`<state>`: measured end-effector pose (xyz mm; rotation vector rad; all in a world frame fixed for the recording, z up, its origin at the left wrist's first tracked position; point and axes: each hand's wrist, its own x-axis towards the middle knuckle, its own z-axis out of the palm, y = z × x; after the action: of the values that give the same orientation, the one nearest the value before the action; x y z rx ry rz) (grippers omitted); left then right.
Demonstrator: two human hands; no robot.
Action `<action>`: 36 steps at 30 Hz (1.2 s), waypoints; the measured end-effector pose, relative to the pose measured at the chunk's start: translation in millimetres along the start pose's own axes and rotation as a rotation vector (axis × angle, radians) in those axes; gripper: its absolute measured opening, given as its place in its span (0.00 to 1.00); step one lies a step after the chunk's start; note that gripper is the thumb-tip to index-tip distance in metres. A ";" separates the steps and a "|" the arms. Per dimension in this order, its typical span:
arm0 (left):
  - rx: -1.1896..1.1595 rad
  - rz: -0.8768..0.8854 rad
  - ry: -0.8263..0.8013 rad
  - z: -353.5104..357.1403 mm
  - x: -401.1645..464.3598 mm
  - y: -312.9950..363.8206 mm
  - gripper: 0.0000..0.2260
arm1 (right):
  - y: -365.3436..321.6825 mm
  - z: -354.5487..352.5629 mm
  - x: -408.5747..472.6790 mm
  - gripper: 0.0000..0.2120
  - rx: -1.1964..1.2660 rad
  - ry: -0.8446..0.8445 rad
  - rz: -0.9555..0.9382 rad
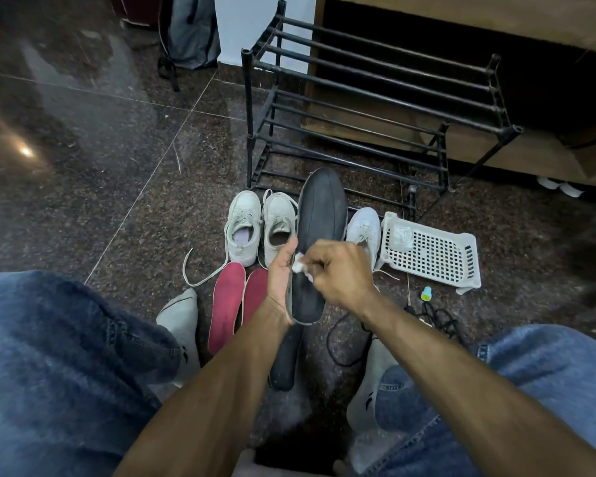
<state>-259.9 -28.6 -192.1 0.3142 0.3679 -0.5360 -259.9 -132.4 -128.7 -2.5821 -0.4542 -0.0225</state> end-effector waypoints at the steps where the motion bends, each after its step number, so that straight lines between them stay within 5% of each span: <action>1: 0.001 -0.002 0.003 0.0 -0.5 -2.0 0.23 | 0.1 -2.0 6.8 0.07 0.004 0.020 0.080; 10: 0.098 -0.006 -0.038 -1.6 -2.1 9.1 0.29 | 0.0 -8.4 7.6 0.04 0.823 -0.146 0.531; 17: 0.032 0.064 0.006 -5.1 -6.1 10.5 0.23 | 16.4 2.5 -8.1 0.08 0.108 -0.030 0.034; 23: 0.055 0.063 0.069 -5.5 -6.9 12.4 0.24 | 5.7 -1.4 -8.1 0.17 0.025 -0.205 -0.024; 28: 0.050 0.065 0.061 -3.8 -6.1 9.2 0.24 | 3.8 1.9 1.6 0.08 0.011 -0.143 0.022; 36: 0.036 0.048 0.047 -7.7 2.2 6.2 0.27 | -8.0 -1.3 -11.3 0.09 -0.069 -0.211 -0.086</action>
<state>-256.8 -21.5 -198.7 0.3701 0.3960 -0.4893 -273.2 -130.1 -124.8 -2.6429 -0.6527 0.2099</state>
